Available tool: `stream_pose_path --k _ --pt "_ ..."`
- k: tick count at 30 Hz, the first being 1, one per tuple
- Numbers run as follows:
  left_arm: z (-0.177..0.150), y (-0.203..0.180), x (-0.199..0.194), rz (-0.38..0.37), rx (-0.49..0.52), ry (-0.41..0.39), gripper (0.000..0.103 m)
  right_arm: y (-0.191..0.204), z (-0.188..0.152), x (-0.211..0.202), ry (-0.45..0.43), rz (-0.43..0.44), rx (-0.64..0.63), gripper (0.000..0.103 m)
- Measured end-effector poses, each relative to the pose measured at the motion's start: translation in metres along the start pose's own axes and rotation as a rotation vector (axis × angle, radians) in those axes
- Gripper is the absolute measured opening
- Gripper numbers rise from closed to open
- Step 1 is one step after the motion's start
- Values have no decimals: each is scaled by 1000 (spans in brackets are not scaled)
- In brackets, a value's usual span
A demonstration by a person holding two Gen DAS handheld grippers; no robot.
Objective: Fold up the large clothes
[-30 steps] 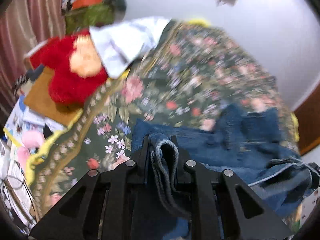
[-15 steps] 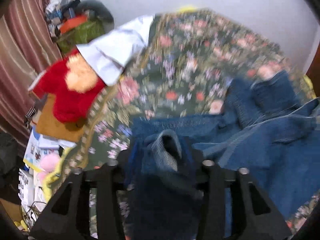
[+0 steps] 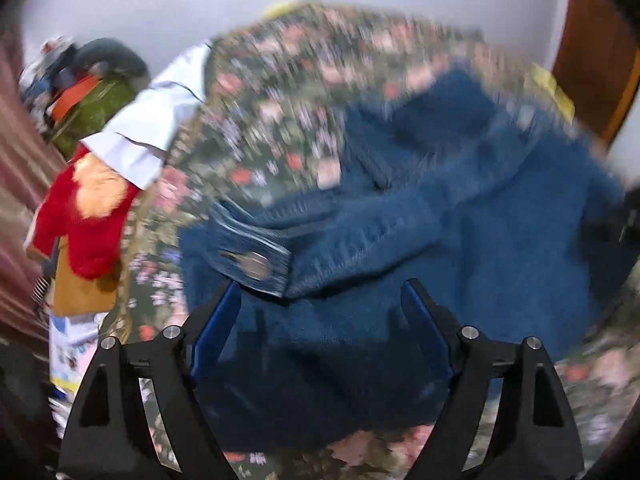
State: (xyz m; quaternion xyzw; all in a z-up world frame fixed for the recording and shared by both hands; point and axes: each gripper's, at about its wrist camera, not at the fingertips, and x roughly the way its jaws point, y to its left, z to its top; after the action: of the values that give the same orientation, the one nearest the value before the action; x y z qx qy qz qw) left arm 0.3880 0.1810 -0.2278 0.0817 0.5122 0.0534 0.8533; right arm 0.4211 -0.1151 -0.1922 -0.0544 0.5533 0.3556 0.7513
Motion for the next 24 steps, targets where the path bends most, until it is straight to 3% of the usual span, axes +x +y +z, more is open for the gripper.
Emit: stream_pose_path --k 3,5,8,9,12,15,19,21,24 --pt "4 -9 36 91 70 58 81 -8 22 34 70 -39 8 10" --pt "13 1 50 129 64 62 81 -24 37 51 91 -76 26 10" --pt "30 38 57 64 -65 49 81 -55 53 57 61 -118 66 10" --pt "35 49 56 42 -106 38 81 -65 56 55 53 -93 90 10" --pt "42 79 54 110 -223 16 82 -98 56 42 3 -93 189 10" --pt "35 110 66 -46 -379 82 82 -116 40 29 -27 -135 231 10" --pt "26 107 36 -54 -376 24 82 -112 21 10 -37 -204 212 10" --pt "25 105 9 -59 -369 -30 82 -95 18 -3 -54 -313 163 10" --pt "25 97 -30 -64 -322 -104 82 -72 19 -18 -59 -280 117 10"
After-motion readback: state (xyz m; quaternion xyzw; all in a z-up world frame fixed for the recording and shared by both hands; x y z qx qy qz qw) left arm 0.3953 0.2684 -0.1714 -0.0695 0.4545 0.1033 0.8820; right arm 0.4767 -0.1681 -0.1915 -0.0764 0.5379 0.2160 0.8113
